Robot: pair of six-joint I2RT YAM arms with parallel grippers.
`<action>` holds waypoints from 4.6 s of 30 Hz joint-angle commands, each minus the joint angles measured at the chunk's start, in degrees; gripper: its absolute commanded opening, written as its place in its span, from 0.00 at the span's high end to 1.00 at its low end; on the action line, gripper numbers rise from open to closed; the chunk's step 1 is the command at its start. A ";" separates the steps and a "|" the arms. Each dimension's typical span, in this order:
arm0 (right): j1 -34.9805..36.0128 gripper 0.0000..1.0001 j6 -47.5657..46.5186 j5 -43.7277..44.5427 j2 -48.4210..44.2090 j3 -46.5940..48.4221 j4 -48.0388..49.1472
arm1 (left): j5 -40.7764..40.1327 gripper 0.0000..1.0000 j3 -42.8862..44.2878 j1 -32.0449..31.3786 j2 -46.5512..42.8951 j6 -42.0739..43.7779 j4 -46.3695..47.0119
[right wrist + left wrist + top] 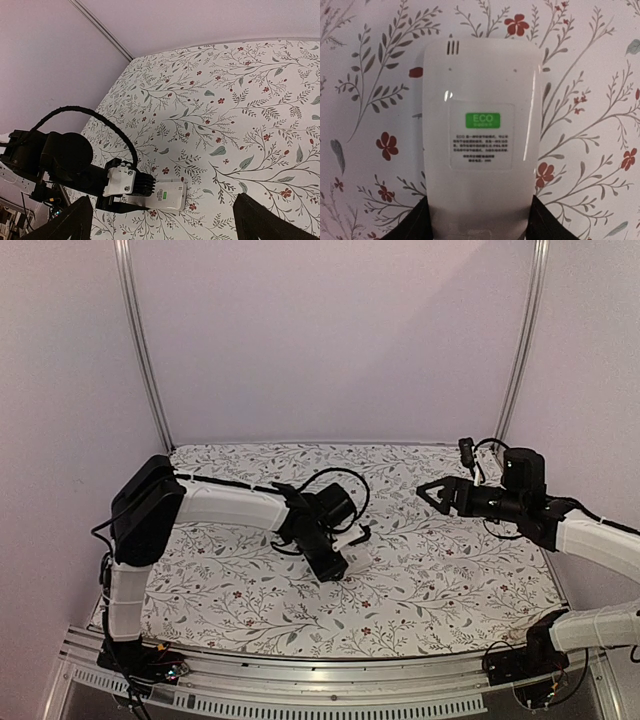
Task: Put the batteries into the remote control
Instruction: Pick up the remote control from the center of the board, then pass from the left arm to the right, then pass from the right arm to the left
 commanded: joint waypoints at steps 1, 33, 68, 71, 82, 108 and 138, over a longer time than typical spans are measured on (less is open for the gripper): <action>-0.40 0.01 0.91 -2.41 -0.95 -1.00 1.45 | 1.74 0.41 1.45 -0.32 3.31 0.43 1.09; -0.32 0.04 -0.47 -13.89 -0.97 0.38 7.37 | 24.21 0.70 -4.12 5.46 -15.30 -6.32 18.68; 15.47 0.36 2.49 -22.42 8.02 13.19 13.87 | 51.91 0.71 -18.60 6.17 -21.48 -31.83 62.07; 15.47 0.49 2.85 -22.37 8.27 13.08 14.03 | 51.13 0.71 -19.12 6.37 -21.75 -31.34 61.79; 15.53 0.78 0.32 -14.50 11.68 17.92 -0.67 | 29.56 0.18 -28.02 9.86 -32.15 -25.86 54.12; 17.99 0.83 -1.05 3.44 41.73 40.38 -32.40 | 10.99 0.38 -33.88 4.23 -24.56 -32.35 50.50; 18.64 0.61 2.83 -0.42 42.20 39.59 -29.26 | 11.83 0.81 -26.03 2.57 -13.91 -35.35 51.73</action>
